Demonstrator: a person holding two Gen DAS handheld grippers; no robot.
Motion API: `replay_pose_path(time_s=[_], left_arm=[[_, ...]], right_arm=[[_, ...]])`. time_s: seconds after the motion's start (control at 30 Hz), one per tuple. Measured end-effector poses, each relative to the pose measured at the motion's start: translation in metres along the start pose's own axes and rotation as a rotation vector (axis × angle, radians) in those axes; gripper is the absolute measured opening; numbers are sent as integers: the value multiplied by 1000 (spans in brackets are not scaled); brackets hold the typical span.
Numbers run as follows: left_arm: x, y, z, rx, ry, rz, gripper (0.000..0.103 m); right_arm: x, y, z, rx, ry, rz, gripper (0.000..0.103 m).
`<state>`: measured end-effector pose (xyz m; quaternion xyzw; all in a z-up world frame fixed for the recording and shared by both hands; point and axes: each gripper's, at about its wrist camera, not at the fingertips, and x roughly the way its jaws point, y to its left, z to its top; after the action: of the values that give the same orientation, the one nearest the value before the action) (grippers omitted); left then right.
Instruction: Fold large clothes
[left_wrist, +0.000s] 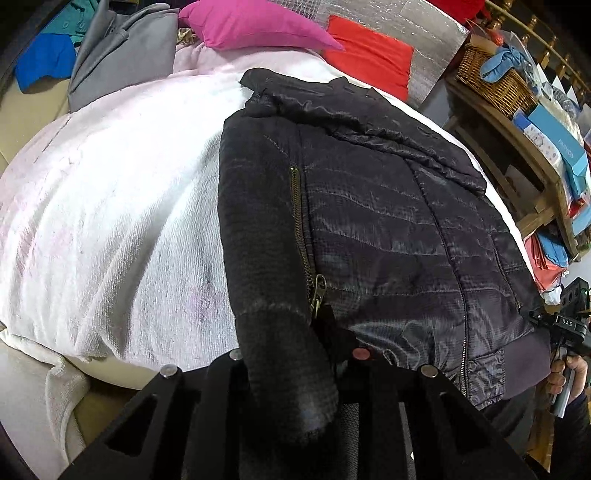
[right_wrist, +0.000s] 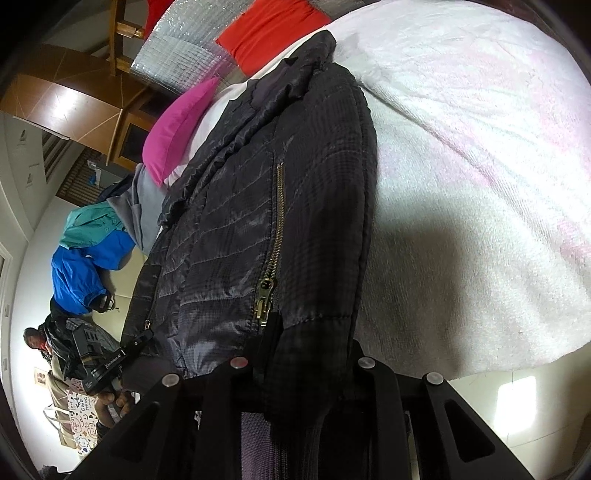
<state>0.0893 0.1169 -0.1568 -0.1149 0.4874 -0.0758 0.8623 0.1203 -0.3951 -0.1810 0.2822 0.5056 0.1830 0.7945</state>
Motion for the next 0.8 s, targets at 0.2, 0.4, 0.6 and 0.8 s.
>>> replay_pose_path(time_s=[0.2, 0.4, 0.6, 0.8], left_arm=[[1, -2, 1, 6, 2, 14, 23], [2, -4, 1, 17, 0, 30, 23], [3, -4, 1, 19, -1, 32, 23], [1, -4, 2, 9, -3, 10, 21]], right_arm=[[1, -6, 0, 18, 8, 20, 25], [0, -8, -1, 17, 10, 22, 27], [0, -14, -3, 41, 17, 50, 33], [-7, -8, -5, 10, 7, 53, 21]])
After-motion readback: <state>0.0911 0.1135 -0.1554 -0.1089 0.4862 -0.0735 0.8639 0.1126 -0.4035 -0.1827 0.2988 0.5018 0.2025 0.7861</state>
